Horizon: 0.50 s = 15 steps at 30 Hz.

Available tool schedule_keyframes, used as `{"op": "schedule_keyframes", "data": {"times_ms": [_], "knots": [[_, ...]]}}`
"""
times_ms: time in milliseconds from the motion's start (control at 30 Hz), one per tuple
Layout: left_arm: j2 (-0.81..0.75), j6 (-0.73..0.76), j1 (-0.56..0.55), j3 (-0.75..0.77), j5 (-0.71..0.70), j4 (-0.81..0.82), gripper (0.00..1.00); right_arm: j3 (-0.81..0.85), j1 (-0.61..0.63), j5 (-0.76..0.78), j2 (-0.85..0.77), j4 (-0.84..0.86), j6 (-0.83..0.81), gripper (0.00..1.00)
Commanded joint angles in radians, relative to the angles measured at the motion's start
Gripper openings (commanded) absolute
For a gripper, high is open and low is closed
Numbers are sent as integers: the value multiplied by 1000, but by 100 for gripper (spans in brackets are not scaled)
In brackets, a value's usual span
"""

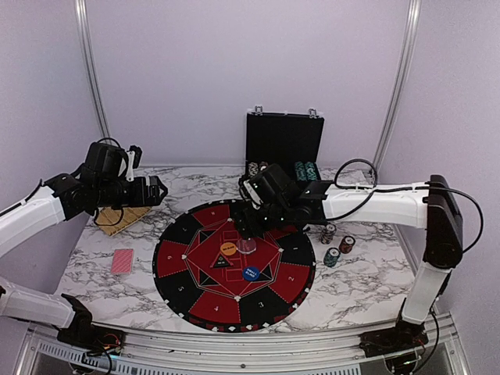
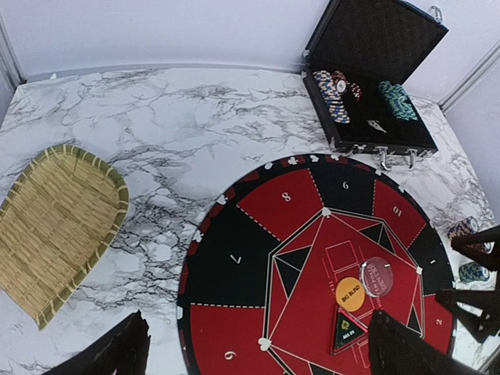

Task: Distribute texas hold em gaming equipment
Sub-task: Move the dealer button to position 10.

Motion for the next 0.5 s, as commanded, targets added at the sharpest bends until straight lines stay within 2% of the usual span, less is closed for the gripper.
{"op": "schedule_keyframes", "data": {"times_ms": [0, 300, 467], "knots": [[-41, 18, 36, -47, 14, -11, 99, 48, 16, -56, 73, -29, 36, 83], [-56, 13, 58, -80, 34, 2, 99, 100, 15, -35, 215, -53, 38, 72], [-56, 13, 60, -81, 40, 2, 99, 119, 14, 18, 262, -69, -1, 70]]}}
